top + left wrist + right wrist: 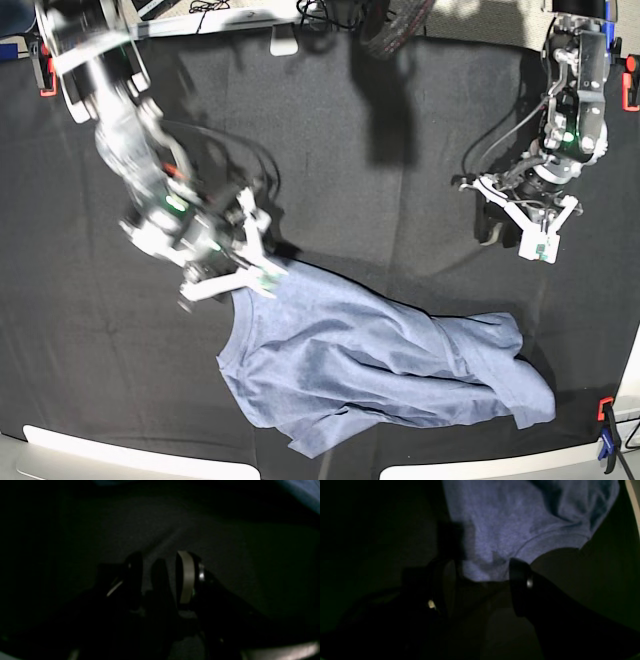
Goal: Layout the t-shirt on the table in an organized manner, then fold the t-shirt properly
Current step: 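Grasp the shirt collar edge with the right gripper, then drag the collar edge with the right gripper away from the left gripper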
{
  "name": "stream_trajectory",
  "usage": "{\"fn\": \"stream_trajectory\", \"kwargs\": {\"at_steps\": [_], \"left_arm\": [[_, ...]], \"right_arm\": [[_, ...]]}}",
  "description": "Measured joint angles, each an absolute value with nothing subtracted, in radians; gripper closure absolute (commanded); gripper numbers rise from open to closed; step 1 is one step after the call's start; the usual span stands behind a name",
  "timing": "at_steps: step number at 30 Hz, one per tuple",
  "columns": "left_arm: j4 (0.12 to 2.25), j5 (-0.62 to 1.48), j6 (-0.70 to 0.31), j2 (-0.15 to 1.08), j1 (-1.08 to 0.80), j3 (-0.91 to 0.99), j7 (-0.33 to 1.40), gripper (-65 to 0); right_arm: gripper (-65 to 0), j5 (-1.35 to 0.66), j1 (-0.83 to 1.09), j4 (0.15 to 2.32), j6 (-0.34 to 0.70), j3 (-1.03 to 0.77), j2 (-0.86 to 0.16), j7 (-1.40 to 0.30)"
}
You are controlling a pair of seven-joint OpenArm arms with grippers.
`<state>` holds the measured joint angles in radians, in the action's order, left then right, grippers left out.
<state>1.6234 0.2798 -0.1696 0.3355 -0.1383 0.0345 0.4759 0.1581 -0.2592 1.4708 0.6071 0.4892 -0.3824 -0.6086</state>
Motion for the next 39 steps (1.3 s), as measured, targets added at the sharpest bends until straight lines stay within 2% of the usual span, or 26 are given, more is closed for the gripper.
{"fn": "stream_trajectory", "kwargs": {"at_steps": [6, 12, 16, 17, 20, 21, 24, 27, 30, 36, 39], "left_arm": [[1.623, 0.229, -0.17, 0.336, -0.138, 0.035, 0.478, -20.1], [1.623, 0.231, -0.17, 0.336, -0.138, 0.035, 0.468, -20.1], [1.623, 0.231, -0.17, 0.336, -0.138, 0.035, 0.469, -20.1], [1.623, 0.231, -0.17, 0.336, -0.138, 0.035, 0.469, -20.1], [1.623, 0.231, -0.17, 0.335, -0.138, 0.034, 0.468, -20.1], [1.623, 0.231, -0.17, 0.335, -0.138, 0.034, 0.469, -20.1], [1.623, 0.231, -0.17, 0.336, -0.138, 0.034, 0.469, -20.1], [1.623, 0.231, -0.17, 0.335, -0.139, 0.034, 0.469, -20.1], [1.623, 0.231, -0.17, 0.335, -0.139, 0.034, 0.471, -20.1], [1.623, 0.231, -0.17, 0.335, -0.138, 0.034, 0.47, -20.1], [1.623, 0.231, -0.17, 0.335, -0.139, 0.034, 0.471, -20.1]], "right_arm": [[-33.1, 0.221, -0.365, 1.358, 0.598, 0.659, -0.364, -0.608], [-32.8, 0.227, -0.392, 1.281, 0.587, 0.679, -0.352, -0.591], [-23.7, 0.267, -0.395, 1.255, 0.55, 0.679, -0.348, -0.583], [-19.7, 0.273, -0.393, 1.253, 0.542, 0.679, -0.348, -0.584], [-2.0, 0.281, -0.392, 1.248, 0.542, 0.679, -0.349, -0.595], [0.0, 0.279, -0.39, 1.247, 0.526, 0.679, -0.349, -0.595], [0.0, 0.305, -0.385, 1.245, 0.443, 0.68, -0.349, -0.595], [0.0, 0.318, -0.383, 1.301, 0.442, 0.68, -0.355, -0.7], [0.0, 0.28, -0.375, 1.428, 0.447, 0.683, -0.397, -0.813], [0.0, -0.047, -0.352, 1.734, 0.504, 0.677, -0.603, -1.045], [0.0, -0.076, -0.278, 1.803, 0.503, 0.614, -0.69, -1.064]]}}
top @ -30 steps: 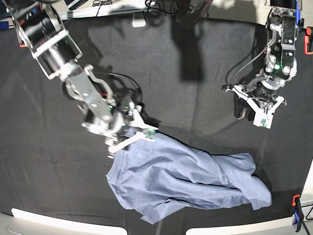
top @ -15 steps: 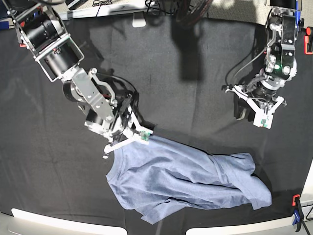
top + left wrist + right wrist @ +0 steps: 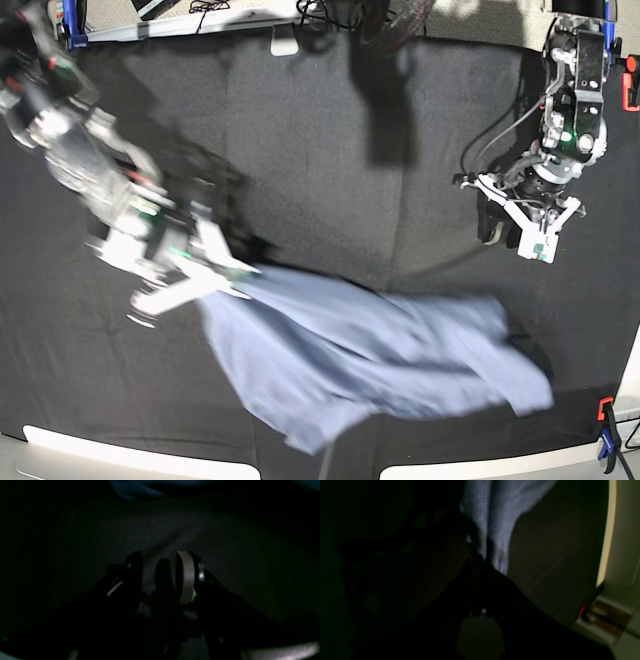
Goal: Layout the t-shirt on the table in an organized manner, then fold the t-shirt properly
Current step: 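Drag the collar edge with the right gripper away from the left gripper, then reach the left gripper down and grasp the shirt fabric near the hem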
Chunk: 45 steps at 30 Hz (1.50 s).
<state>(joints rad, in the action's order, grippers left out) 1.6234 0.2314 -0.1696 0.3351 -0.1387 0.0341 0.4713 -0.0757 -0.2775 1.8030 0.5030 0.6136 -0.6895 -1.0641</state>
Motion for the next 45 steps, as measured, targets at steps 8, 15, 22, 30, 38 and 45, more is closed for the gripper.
{"fn": "stream_trajectory", "kwargs": {"at_steps": [8, 15, 22, 30, 38, 45], "left_arm": [[1.623, 0.264, -0.169, 0.336, -0.138, 0.035, 0.472, -20.1], [1.623, 0.422, -0.302, 0.326, -0.138, 0.035, 0.562, -21.6], [1.623, 0.498, -0.375, 0.161, -0.138, 0.03, 0.587, -24.2], [1.623, 0.245, -0.258, 0.016, -0.106, 0.03, 0.554, -24.1], [1.497, 0.11, -0.236, -0.05, -0.024, 0.032, 0.576, -24.1], [1.362, 0.111, -0.237, -0.047, 0.06, 0.032, 0.572, 0.0]], "right_arm": [[0.0, -0.118, 0.028, 1.979, 0.503, 0.335, -0.845, -1.094], [-4.6, -0.158, 0.147, 1.991, 0.506, 0.237, -0.839, -1.093], [-21.5, -0.152, 0.147, 1.991, 0.504, 0.233, -0.769, -1.044], [-21.5, -0.151, 0.147, 1.991, 0.504, 0.233, -0.754, -1.045], [-21.5, -0.151, 0.147, 1.991, 0.47, 0.233, -0.754, -1.045], [-21.5, -0.15, 0.147, 1.991, 0.466, 0.233, -0.754, -1.045]]}}
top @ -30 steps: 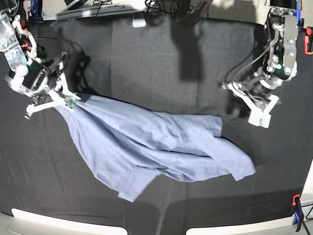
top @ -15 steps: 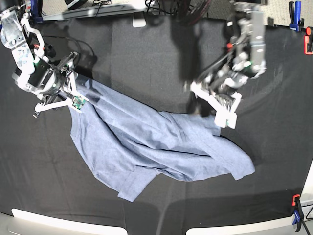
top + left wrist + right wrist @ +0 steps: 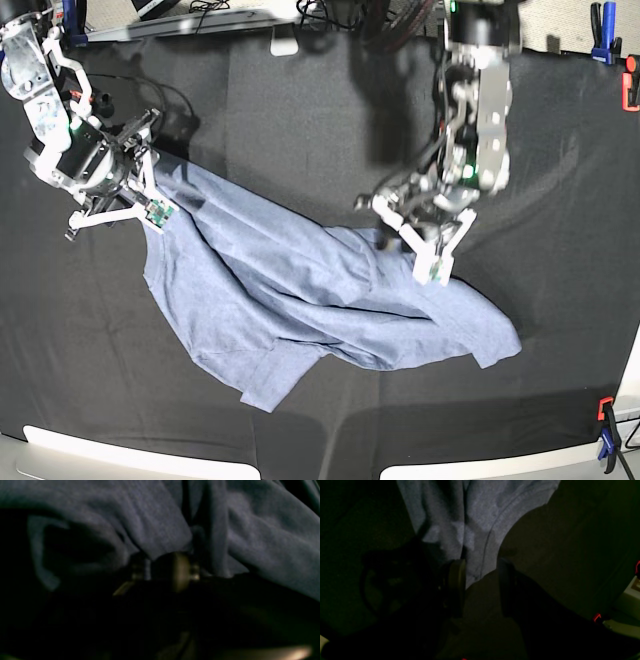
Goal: Layout the t-shirt on the table in an organized manner, then fold the t-shirt properly
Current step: 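Reach the left gripper down and grasp the shirt fabric near the hem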
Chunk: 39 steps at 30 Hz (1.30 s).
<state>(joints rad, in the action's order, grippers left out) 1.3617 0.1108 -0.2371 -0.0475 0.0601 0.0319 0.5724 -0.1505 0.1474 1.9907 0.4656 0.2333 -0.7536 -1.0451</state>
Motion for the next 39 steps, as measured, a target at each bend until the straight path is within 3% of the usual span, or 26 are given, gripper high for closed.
{"fn": "stream_trajectory", "kwargs": {"at_steps": [5, 9, 15, 21, 23, 26, 28, 31, 34, 39], "left_arm": [[1.385, 0.097, -0.21, -0.044, 0.078, 0.032, 0.579, 0.0], [1.533, -0.005, -0.159, -0.014, 0.078, 0.032, 0.657, 0.0], [1.761, -0.084, -0.1, 0.123, 0.086, 0.034, 0.761, 0.0], [1.79, -0.165, -0.036, 0.231, 0.043, 0.03, 0.793, 0.0], [1.79, -0.154, 0.008, 0.262, 0.029, 0.03, 0.796, 0.0], [1.79, 0.043, 0.02, 0.28, 0.005, 0.034, 0.794, 0.0], [1.79, 0.217, 0.017, 0.276, -0.019, 0.028, 0.815, -13.1], [1.79, 0.4, -0.12, 0.254, -0.059, 0.027, 0.827, -31.4], [1.789, 0.47, -0.224, 0.184, -0.108, 0.028, 0.806, -34.4], [1.712, 0.4, -0.207, 0.092, -0.125, 0.028, 0.751, -34.4]], "right_arm": [[-21.5, -0.15, 0.147, 1.991, 0.463, 0.233, -0.754, -1.045], [-21.5, -0.15, 0.147, 1.991, 0.463, 0.233, -0.754, -1.045], [-21.5, -0.151, 0.147, 1.991, 0.463, 0.233, -0.754, -1.045], [-21.5, -0.151, 0.147, 1.991, 0.463, 0.233, -0.754, -1.045], [-21.5, -0.151, 0.147, 1.991, 0.463, 0.233, -0.754, -1.045], [-21.5, -0.15, 0.147, 1.991, 0.462, 0.233, -0.738, -1.044], [-21.5, -0.151, 0.147, 1.991, 0.463, 0.233, -0.717, -1.039], [-21.5, -0.149, 0.147, 1.991, 0.463, 0.233, -0.705, -1.032], [-21.5, -0.15, 0.145, 1.991, 0.462, 0.233, -0.692, -1.012], [-21.5, -0.147, 0.144, 1.991, 0.462, 0.233, -0.695, -1.014]]}}
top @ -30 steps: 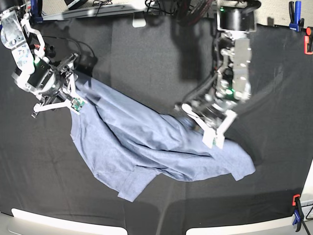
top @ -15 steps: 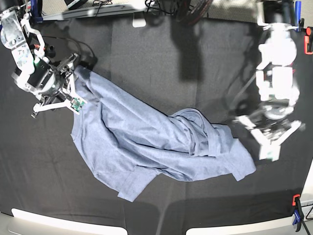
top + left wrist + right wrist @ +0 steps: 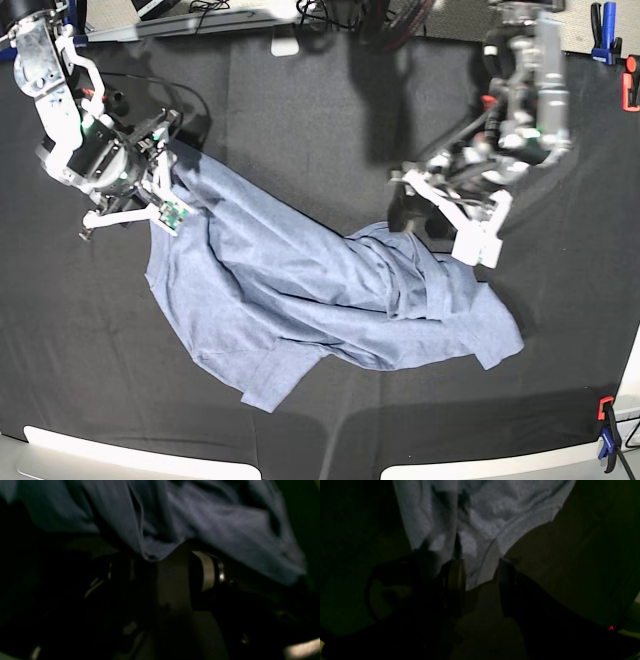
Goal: Layout the t-shirt on the table in an organized manner, then fold the t-shirt properly
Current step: 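Reach the left gripper down and grasp the shirt fabric near the hem, then pull the grasped hem fabric with the left gripper away from the right gripper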
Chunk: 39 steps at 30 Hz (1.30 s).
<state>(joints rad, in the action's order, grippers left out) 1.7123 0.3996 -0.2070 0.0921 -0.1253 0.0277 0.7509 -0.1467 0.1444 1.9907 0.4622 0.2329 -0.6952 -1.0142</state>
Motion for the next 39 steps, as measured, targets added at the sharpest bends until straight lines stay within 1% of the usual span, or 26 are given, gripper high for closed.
{"fn": "stream_trajectory", "kwargs": {"at_steps": [7, 12, 14, 15, 16, 17, 18, 20, 21, 23, 26, 28, 30, 32, 35, 39], "left_arm": [[1.57, 0.395, -0.203, 0.044, -0.079, 0.033, 0.703, -34.4], [1.482, 0.395, -0.165, 0.014, -0.024, 0.029, 0.702, -34.4], [1.456, 0.357, -0.162, 0.004, -0.008, 0.034, 0.69, -34.3], [1.443, 0.338, -0.161, -0.007, 0.001, 0.034, 0.68, -33.3], [1.432, 0.331, -0.159, -0.018, 0.009, 0.034, 0.672, -30.4], [1.422, 0.314, -0.158, -0.027, 0.017, 0.034, 0.655, -25.4], [1.411, 0.289, -0.149, -0.031, 0.023, 0.033, 0.642, -18.7], [1.397, 0.258, -0.11, -0.034, 0.025, 0.029, 0.611, -1.3], [1.396, 0.234, -0.092, -0.033, 0.022, 0.029, 0.603, 0.0], [1.399, 0.204, -0.078, -0.027, 0.02, 0.035, 0.625, 0.0], [1.448, 0.134, -0.078, -0.025, 0.015, 0.034, 0.733, 0.0], [1.515, 0.082, -0.079, -0.025, -0.02, 0.033, 0.784, 0.0], [1.61, 0.043, -0.078, -0.016, -0.086, 0.033, 0.791, 0.0], [1.719, 0.021, -0.079, 0.019, -0.15, 0.031, 0.794, 0.0], [1.868, -0.002, -0.078, 0.111, -0.221, 0.033, 0.787, 0.0], [1.95, -0.002, -0.08, 0.219, -0.309, 0.031, 0.788, 0.0]], "right_arm": [[-21.5, -0.147, 0.144, 1.991, 0.462, 0.233, -0.693, -1.013], [-21.5, -0.147, 0.144, 1.991, 0.463, 0.233, -0.693, -1.014], [-21.5, -0.147, 0.144, 1.991, 0.463, 0.233, -0.693, -1.014], [-21.5, -0.147, 0.144, 1.991, 0.463, 0.233, -0.693, -1.014], [-21.5, -0.147, 0.144, 1.991, 0.462, 0.233, -0.693, -1.014], [-21.5, -0.147, 0.144, 1.991, 0.462, 0.233, -0.693, -1.014], [-21.5, -0.147, 0.144, 1.991, 0.462, 0.233, -0.693, -1.014], [-21.5, -0.147, 0.144, 1.991, 0.462, 0.233, -0.693, -1.014], [-21.5, -0.147, 0.144, 1.991, 0.462, 0.233, -0.693, -1.014], [-21.5, -0.147, 0.144, 1.991, 0.463, 0.233, -0.693, -1.014], [-21.5, -0.147, 0.144, 1.991, 0.463, 0.233, -0.693, -1.013], [-21.5, -0.147, 0.144, 1.991, 0.462, 0.233, -0.693, -1.011], [-21.5, -0.147, 0.144, 1.991, 0.463, 0.233, -0.693, -1.012], [-21.5, -0.146, 0.144, 1.991, 0.462, 0.233, -0.693, -1.012], [-21.5, -0.147, 0.144, 1.991, 0.462, 0.233, -0.693, -1.011], [-21.5, -0.147, 0.144, 1.991, 0.462, 0.233, -0.693, -1.011]]}}
